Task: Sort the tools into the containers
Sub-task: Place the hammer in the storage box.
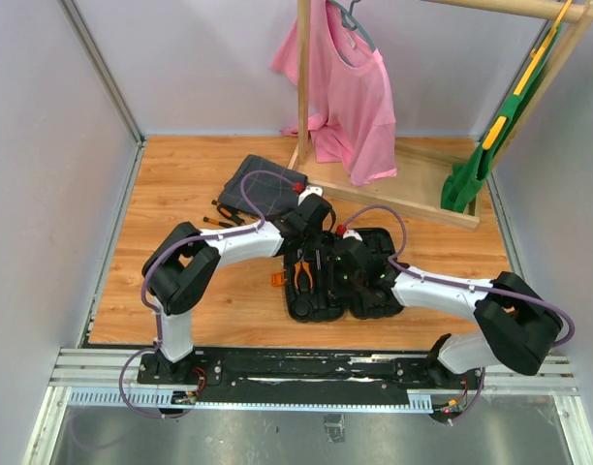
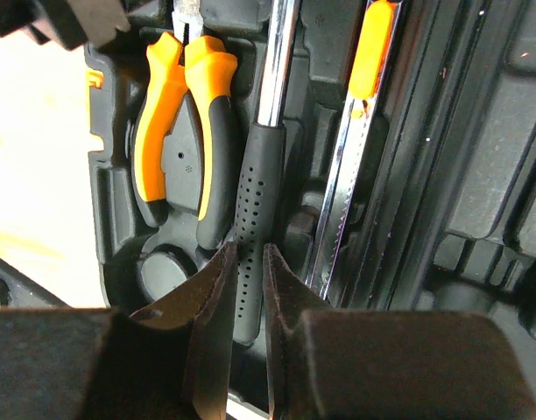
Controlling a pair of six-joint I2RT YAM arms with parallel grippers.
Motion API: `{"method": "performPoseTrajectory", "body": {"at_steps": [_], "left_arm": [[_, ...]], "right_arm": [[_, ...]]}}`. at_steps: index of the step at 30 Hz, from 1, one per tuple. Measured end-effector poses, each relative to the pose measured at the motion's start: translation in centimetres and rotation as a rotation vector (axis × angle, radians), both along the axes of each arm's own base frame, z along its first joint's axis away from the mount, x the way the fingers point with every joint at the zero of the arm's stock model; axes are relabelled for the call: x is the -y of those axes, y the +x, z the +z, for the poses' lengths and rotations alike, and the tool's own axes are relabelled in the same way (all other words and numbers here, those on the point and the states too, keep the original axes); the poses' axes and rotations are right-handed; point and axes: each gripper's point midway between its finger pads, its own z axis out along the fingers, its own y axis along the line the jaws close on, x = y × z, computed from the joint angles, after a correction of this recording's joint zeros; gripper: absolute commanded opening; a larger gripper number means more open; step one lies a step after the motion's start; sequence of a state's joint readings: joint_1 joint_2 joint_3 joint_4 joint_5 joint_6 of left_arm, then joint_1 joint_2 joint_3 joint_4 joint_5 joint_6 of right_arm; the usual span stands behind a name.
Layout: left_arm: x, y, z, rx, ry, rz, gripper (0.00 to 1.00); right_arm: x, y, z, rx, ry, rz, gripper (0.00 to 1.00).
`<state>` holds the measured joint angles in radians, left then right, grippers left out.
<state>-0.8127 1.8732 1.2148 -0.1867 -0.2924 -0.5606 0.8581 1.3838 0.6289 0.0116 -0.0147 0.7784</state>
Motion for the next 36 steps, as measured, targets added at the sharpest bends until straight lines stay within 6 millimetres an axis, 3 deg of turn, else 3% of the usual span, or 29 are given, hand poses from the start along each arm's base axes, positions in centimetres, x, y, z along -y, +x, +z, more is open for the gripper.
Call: {"method": "performPoseTrajectory", "body": {"at_steps": [16,29,36], "left_arm": [[0.5,0.5,-0.8,-0.019,0.032,-0.005,0.04],[0.7,0.7,-1.4,-0.026,0.046,-0.011,0.04],[0.9,0.8,-1.2,-0.005,0.025,-0.020,0.08]], "right_arm": [[0.3,0.4,-0.3,0.013,0.015,-0.047,0.14],[0.6,0.2,-0.6,0.011,0.028,-0.073,0.15],[1.6,-0.9,-0.1,0.018,0.018,-0.035,0.23]]}}
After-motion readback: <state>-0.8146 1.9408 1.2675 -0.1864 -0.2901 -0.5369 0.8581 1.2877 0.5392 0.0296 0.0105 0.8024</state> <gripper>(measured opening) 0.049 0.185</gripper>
